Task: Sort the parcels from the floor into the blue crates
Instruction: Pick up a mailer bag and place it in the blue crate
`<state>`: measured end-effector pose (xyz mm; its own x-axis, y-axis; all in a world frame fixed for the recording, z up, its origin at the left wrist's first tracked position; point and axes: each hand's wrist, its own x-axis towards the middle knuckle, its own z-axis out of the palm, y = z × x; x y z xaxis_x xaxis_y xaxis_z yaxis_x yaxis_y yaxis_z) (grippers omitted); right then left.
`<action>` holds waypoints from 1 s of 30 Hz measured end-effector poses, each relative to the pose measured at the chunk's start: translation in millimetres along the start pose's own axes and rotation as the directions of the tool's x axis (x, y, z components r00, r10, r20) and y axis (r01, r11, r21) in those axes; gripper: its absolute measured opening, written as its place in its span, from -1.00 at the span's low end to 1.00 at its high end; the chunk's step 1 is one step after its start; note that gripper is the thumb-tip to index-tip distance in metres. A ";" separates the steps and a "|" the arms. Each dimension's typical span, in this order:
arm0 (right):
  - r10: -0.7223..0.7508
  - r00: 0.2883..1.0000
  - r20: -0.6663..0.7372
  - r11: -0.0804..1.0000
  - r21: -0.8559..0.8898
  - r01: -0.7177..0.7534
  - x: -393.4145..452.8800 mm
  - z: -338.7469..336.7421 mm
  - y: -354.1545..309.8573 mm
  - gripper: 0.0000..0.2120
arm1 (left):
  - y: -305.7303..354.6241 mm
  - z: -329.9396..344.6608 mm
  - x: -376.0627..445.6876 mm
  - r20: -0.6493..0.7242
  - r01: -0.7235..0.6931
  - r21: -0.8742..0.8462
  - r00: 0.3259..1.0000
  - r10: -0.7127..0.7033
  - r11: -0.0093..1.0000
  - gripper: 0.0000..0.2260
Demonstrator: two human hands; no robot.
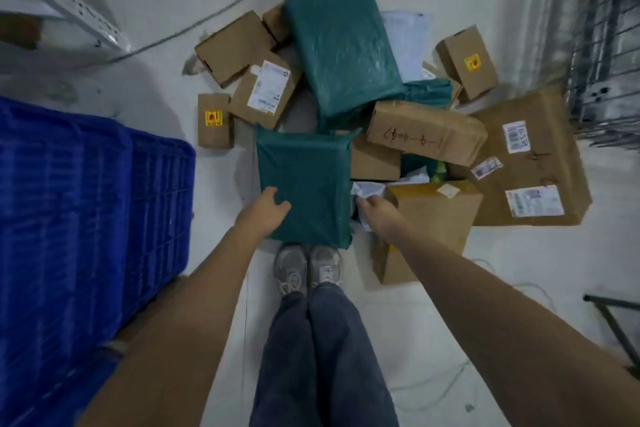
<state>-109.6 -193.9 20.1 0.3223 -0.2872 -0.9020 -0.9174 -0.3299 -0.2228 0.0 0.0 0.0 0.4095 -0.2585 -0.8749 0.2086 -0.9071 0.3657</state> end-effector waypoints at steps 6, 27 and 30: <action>0.115 0.993 -0.027 0.956 0.274 -0.103 94.0 49.2 10.1 -0.50 | -23.1 42.8 72.0 0.087 0.068 -0.251 0.995 -0.047 0.966 -0.42; -0.028 0.996 0.081 0.854 0.520 -0.018 173.5 95.2 34.0 -0.07 | -66.6 103.9 119.8 0.064 0.016 -0.404 0.998 0.011 0.915 -0.50; -0.035 0.997 0.067 0.848 0.529 -0.006 175.0 101.0 27.3 0.04 | -64.4 100.6 121.0 0.082 0.043 -0.393 0.997 -0.012 0.918 -0.51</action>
<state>-101.8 -162.3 -181.1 0.3376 -0.2150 -0.9164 -0.9039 0.1977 -0.3794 -53.3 -6.3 -161.3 0.3330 -0.2738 -0.9023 0.5586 -0.7137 0.4227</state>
